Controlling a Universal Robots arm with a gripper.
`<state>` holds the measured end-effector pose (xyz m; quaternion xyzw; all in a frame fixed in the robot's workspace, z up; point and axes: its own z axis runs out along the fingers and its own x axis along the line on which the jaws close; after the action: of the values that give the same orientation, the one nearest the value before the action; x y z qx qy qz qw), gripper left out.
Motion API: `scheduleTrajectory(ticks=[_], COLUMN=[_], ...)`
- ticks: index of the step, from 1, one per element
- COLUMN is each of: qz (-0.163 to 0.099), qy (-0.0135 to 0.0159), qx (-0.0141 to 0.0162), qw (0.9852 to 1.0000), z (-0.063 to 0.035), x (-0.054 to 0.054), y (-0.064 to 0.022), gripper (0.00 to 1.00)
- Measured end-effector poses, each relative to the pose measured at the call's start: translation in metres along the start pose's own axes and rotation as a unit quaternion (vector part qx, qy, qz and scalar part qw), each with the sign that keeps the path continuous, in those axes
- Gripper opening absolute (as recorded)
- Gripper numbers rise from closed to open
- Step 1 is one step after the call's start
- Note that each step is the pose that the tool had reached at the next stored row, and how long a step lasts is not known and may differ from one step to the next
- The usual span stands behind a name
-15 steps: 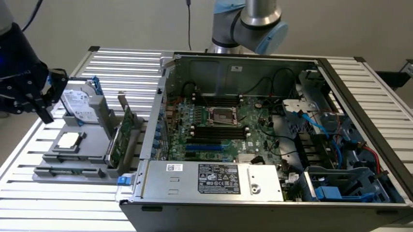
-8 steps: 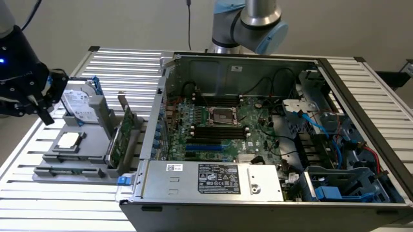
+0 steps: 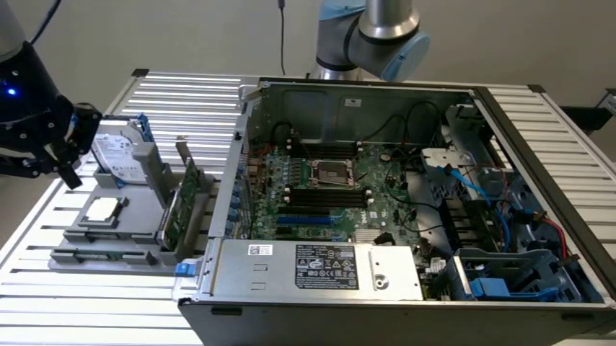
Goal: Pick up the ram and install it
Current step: 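Pick up the ram and move it above insertion slot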
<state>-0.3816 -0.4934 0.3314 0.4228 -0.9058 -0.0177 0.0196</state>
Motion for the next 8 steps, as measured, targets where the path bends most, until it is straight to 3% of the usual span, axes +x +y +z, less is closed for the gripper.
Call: scheduleTrajectory(ticks=[4,8], qz=[-0.036,-0.073], qy=[0.0017,0.0035], qx=[0.0007,0.0016], qw=[0.9993,0.9974], z=[0.0016,0.003], x=[0.0,-0.0001], y=[-0.0001,-0.0001], gripper=[0.11,0.11])
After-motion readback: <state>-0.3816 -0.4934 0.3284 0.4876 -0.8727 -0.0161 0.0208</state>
